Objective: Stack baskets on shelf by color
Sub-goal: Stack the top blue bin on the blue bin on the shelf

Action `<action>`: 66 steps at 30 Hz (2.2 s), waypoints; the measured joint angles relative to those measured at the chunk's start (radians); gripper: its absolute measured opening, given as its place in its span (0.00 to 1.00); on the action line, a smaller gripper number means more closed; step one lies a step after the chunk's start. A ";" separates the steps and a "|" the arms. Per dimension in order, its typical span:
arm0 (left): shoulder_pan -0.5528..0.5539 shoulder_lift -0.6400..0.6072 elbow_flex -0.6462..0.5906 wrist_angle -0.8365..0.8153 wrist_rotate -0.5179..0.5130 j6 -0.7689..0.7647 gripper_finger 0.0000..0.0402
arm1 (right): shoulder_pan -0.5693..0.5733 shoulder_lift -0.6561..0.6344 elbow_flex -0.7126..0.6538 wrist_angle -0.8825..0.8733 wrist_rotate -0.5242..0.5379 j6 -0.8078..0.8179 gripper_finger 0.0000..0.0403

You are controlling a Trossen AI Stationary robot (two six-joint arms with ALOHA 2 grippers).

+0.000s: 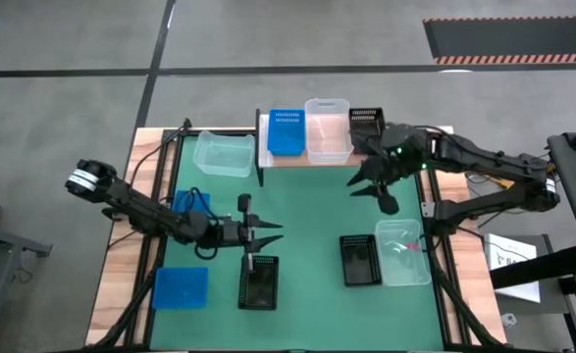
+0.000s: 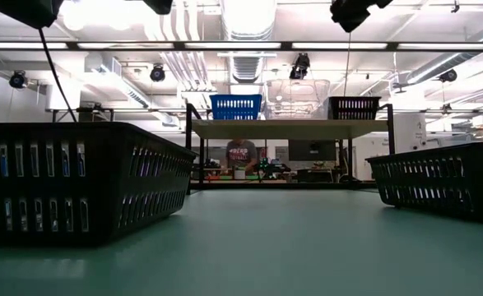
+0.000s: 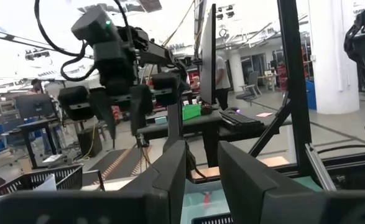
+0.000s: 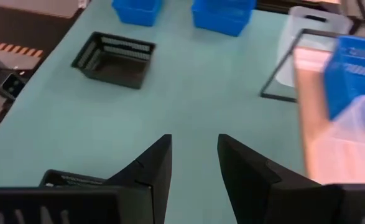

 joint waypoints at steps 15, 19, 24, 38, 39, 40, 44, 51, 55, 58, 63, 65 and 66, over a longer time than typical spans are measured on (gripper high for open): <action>0.000 0.002 0.000 -0.050 -0.044 -0.097 0.20 | 0.138 -0.056 -0.240 0.291 0.003 0.015 0.26; -0.001 0.002 0.000 -0.062 -0.090 -0.137 0.20 | 0.153 -0.070 -0.285 0.339 0.002 0.011 0.23; -0.002 0.001 0.000 -0.076 -0.137 -0.157 0.20 | 0.160 -0.073 -0.299 0.344 0.001 0.002 0.18; -0.003 -0.004 0.005 -0.329 -0.608 -0.425 0.20 | 0.160 -0.074 -0.323 0.315 -0.001 -0.076 0.13; -0.003 -0.008 0.005 -0.374 -0.636 -0.472 0.20 | 0.160 -0.074 -0.324 0.315 -0.001 -0.078 0.13; -0.003 -0.015 0.005 -0.422 -0.654 -0.526 0.20 | 0.160 -0.074 -0.326 0.316 -0.001 -0.082 0.13; 0.006 -0.055 0.012 -0.696 -0.673 -0.796 0.20 | 0.160 -0.074 -0.329 0.316 -0.001 -0.096 0.13; 0.036 -0.131 0.071 -1.439 -0.518 -1.482 0.19 | 0.160 -0.074 -0.330 0.314 -0.001 -0.121 0.13; 0.066 -0.106 0.101 -1.797 -0.311 -1.805 0.15 | 0.160 -0.073 -0.330 0.314 -0.001 -0.130 0.13; 0.080 -0.073 0.116 -1.924 -0.203 -1.882 0.13 | 0.160 -0.070 -0.330 0.314 -0.001 -0.135 0.13; 0.110 -0.049 0.165 -2.067 -0.094 -1.911 0.13 | 0.160 -0.071 -0.330 0.314 -0.001 -0.141 0.13; 0.118 -0.035 0.194 -2.177 -0.043 -1.946 0.13 | 0.160 -0.071 -0.330 0.314 -0.001 -0.141 0.13; 0.119 -0.028 0.205 -2.232 -0.024 -1.961 0.13 | 0.160 -0.071 -0.330 0.314 -0.001 -0.141 0.13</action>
